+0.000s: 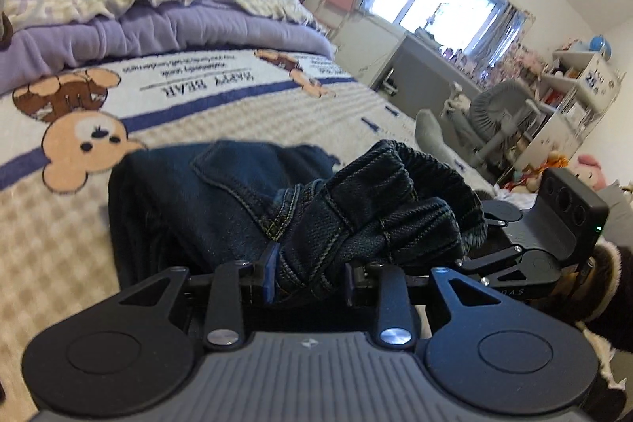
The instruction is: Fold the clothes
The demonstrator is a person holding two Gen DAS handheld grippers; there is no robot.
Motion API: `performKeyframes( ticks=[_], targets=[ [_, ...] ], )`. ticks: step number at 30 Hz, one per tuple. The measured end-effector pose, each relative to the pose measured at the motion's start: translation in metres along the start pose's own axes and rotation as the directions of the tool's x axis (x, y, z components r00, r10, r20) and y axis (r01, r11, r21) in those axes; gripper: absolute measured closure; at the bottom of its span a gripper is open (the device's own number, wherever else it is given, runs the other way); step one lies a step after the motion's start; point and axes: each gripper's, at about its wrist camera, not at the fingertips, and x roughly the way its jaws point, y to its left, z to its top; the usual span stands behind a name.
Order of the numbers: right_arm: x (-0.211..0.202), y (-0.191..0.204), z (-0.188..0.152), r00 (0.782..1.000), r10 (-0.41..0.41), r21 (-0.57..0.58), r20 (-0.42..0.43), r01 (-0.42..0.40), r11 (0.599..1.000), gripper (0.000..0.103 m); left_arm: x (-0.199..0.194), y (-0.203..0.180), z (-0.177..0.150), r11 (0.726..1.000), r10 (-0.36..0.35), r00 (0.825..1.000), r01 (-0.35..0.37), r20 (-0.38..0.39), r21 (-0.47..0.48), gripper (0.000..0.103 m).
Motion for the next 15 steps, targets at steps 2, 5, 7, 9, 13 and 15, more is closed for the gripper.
performKeyframes(
  ticks=[2,5,7,9,13,15],
  targets=[
    [-0.002,0.008,-0.006,0.998,-0.038,-0.031,-0.046,0.037,0.999,0.06,0.0,-0.002,0.001,1.0,0.006,1.0,-0.006,0.01,0.011,0.071],
    [-0.013,0.01,-0.008,0.997,-0.065,-0.046,-0.039,0.063,0.997,0.05,0.0,-0.002,0.004,1.0,0.009,1.0,-0.009,0.016,0.015,0.071],
    [-0.024,0.014,-0.005,0.995,-0.098,-0.082,-0.029,0.095,0.992,0.044,0.0,-0.001,0.006,1.0,0.008,1.0,-0.008,0.015,0.017,0.071],
    [-0.033,0.02,0.0,0.991,-0.129,-0.137,-0.022,0.124,0.983,0.041,0.0,0.0,0.006,1.0,0.01,1.0,-0.01,0.017,0.024,0.071],
    [-0.043,0.046,0.024,0.983,-0.18,-0.34,0.023,0.177,0.923,0.036,-0.002,-0.001,0.006,1.0,0.013,1.0,-0.013,0.028,0.017,0.071],
    [-0.041,0.061,0.031,0.982,-0.185,-0.43,0.037,0.183,0.884,0.033,-0.002,-0.001,0.007,1.0,0.014,0.999,-0.014,0.031,0.01,0.071]
  ],
)
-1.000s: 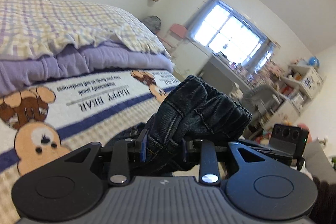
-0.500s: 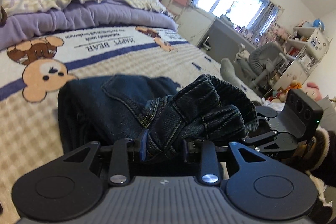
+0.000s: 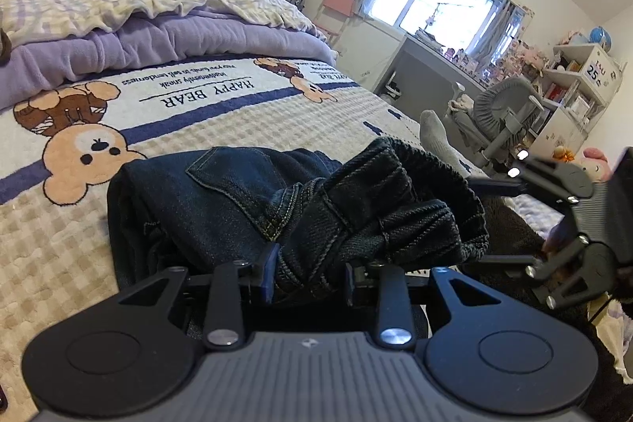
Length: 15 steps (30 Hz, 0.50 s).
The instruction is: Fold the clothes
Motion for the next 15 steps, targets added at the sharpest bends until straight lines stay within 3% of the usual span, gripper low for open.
performKeyframes(
  ticks=[5,9,12,14,15],
  targets=[
    [0.007,0.025,0.025,1.0,-0.007,-0.183,0.013,0.009,0.983,0.027,0.002,-0.007,0.004,0.997,0.008,1.0,-0.007,-0.025,0.072,0.071],
    [0.028,0.027,0.041,0.999,-0.028,-0.254,-0.027,0.02,0.967,0.024,0.003,-0.013,0.006,0.992,0.018,0.999,-0.013,-0.041,0.123,0.07],
    [0.051,0.023,0.049,0.995,0.006,-0.278,-0.099,-0.033,0.96,0.022,0.003,-0.016,0.007,0.989,0.025,0.998,-0.018,-0.049,0.147,0.07],
    [0.06,0.022,0.051,0.992,0.027,-0.282,-0.127,-0.062,0.957,0.039,0.002,-0.014,0.001,0.989,0.045,0.998,-0.038,-0.049,0.141,0.067],
    [0.066,0.021,0.051,0.988,0.046,-0.283,-0.147,-0.086,0.955,0.061,0.0,-0.012,0.0,0.99,0.054,0.997,-0.047,-0.05,0.132,0.066]
  ],
)
